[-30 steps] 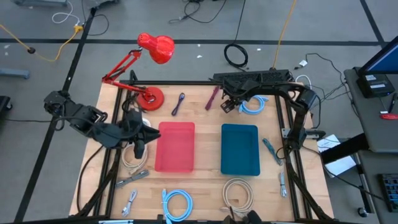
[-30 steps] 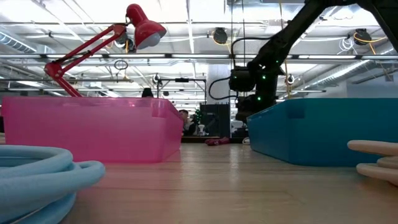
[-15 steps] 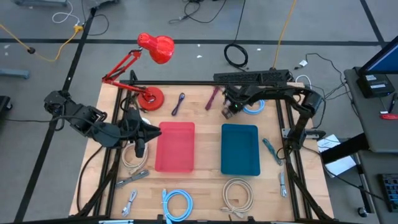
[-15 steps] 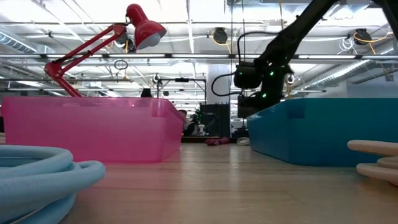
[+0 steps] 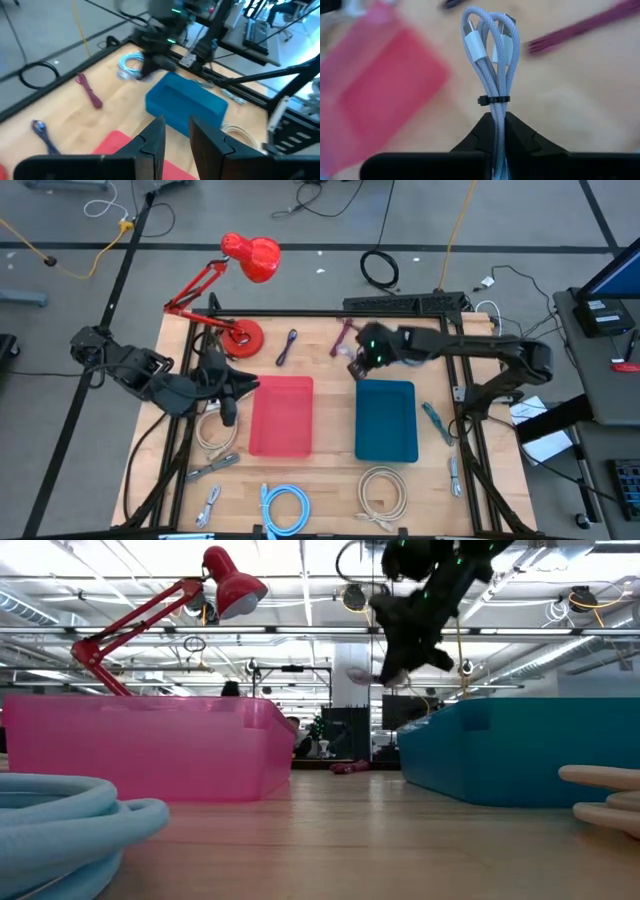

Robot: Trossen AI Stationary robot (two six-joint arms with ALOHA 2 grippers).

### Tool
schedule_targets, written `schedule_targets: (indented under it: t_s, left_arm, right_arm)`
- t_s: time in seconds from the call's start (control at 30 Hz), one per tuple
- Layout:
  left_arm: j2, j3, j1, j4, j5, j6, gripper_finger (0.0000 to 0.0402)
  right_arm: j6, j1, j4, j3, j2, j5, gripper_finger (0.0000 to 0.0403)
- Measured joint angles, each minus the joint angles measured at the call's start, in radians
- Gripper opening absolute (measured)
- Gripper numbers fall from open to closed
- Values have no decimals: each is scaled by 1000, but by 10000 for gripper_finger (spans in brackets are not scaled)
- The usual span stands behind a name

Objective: Pick & Place USB Port
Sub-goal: Put the top white charger cable into the red bin

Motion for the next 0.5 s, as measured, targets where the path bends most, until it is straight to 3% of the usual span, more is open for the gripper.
schedule_targets:
  t_s: [0.33,0.5]
  left_arm:
    - [0,0,63,-65,37,-40,88]
    - [0,0,96,-165,65,-115,88]
  right_arm:
    - [242,358,96,97,-49,-26,13]
    - [267,444,148,221,-1,13,13]
